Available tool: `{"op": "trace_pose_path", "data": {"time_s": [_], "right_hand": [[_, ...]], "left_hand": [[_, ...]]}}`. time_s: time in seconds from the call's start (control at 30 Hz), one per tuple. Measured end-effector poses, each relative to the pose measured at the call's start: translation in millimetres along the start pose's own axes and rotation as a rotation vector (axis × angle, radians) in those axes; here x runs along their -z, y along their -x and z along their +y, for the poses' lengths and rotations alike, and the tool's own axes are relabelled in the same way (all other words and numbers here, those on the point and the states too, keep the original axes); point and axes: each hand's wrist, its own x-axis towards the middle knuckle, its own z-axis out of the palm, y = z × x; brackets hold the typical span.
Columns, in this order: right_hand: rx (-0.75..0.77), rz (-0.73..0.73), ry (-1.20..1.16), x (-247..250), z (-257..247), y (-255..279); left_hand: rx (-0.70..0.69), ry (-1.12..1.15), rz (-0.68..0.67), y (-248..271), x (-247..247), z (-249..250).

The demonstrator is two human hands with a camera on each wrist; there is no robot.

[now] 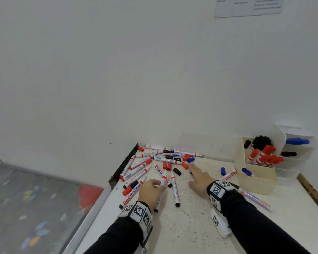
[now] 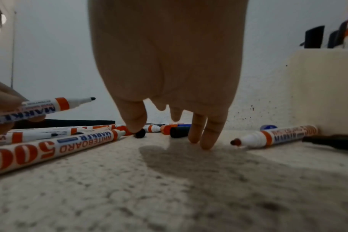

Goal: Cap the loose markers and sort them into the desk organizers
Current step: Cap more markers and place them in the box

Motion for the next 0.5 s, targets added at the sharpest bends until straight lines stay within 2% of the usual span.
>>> {"op": "trace_pose_path", "data": {"time_s": [0.13, 0.23, 0.4, 0.5], "right_hand": [[-0.018, 0.098, -0.033, -2, -1, -5], [-0.100, 0.177, -0.058, -1, -2, -11], [-0.248, 0.210, -0.084, -3, 6, -13], [-0.279, 0.223, -0.093, -3, 8, -10]], "left_hand": [[-0.024, -0.018, -0.006, -6, 1, 1], [-0.053, -0.004, 0.008, -8, -2, 1], [-0.107, -0.021, 0.041, -7, -8, -1], [-0.129, -0.049, 0.055, -5, -9, -3]]}}
